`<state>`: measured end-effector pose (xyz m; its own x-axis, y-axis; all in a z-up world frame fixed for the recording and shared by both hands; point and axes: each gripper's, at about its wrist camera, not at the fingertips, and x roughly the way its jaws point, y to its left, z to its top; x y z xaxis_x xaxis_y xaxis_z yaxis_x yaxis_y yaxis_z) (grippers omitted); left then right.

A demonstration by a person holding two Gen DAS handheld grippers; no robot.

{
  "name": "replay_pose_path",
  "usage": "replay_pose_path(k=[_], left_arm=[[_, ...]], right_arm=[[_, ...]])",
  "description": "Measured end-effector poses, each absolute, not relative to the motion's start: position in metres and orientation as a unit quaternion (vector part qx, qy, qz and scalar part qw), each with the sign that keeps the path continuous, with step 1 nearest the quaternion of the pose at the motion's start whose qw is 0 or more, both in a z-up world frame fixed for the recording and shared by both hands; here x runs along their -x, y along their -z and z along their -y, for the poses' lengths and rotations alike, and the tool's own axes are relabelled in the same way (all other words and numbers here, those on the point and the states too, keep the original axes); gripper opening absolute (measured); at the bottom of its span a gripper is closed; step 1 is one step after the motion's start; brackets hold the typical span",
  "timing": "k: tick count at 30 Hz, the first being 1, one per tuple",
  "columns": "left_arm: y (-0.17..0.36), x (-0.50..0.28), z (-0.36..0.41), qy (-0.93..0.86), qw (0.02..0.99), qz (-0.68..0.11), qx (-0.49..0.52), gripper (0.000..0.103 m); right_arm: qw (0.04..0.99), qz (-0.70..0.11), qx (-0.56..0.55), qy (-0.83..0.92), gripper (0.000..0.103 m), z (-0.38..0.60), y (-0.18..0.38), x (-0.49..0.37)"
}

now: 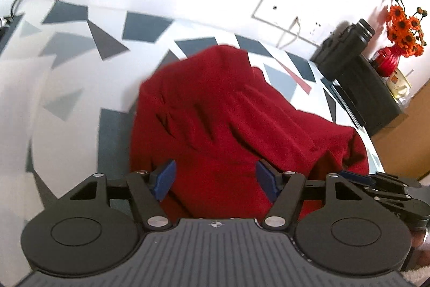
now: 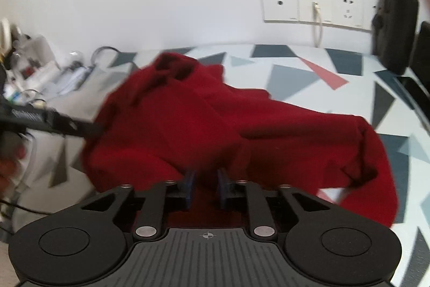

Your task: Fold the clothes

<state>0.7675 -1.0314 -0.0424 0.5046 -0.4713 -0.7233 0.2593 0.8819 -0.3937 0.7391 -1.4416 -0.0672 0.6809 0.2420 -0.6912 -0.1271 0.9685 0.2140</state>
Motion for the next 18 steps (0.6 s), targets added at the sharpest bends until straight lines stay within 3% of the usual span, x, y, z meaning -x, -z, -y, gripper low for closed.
replay_pose_path(k=[3, 8, 10, 12, 18], left_arm=[[0.043, -0.768, 1.03, 0.212, 0.856, -0.455, 0.125, 0.067], [0.05, -0.768, 1.031, 0.214, 0.843, -0.473, 0.137, 0.07], [0.052, -0.769, 1.031, 0.216, 0.84, -0.477, 0.142, 0.08], [0.052, -0.769, 1.033, 0.217, 0.842, -0.475, 0.136, 0.083], [0.047, -0.769, 1.035, 0.218, 0.851, -0.461, 0.126, 0.091]], right_arm=[[0.922, -0.367, -0.102, -0.071, 0.051, 1.453, 0.066, -0.735], [0.909, -0.4, -0.104, -0.05, 0.05, 1.465, 0.079, -0.739], [0.902, -0.414, -0.109, -0.059, 0.042, 1.463, 0.085, -0.739], [0.894, -0.428, -0.113, -0.068, 0.014, 1.461, 0.09, -0.74], [0.907, -0.396, -0.106, -0.097, 0.006, 1.452, 0.072, -0.742]])
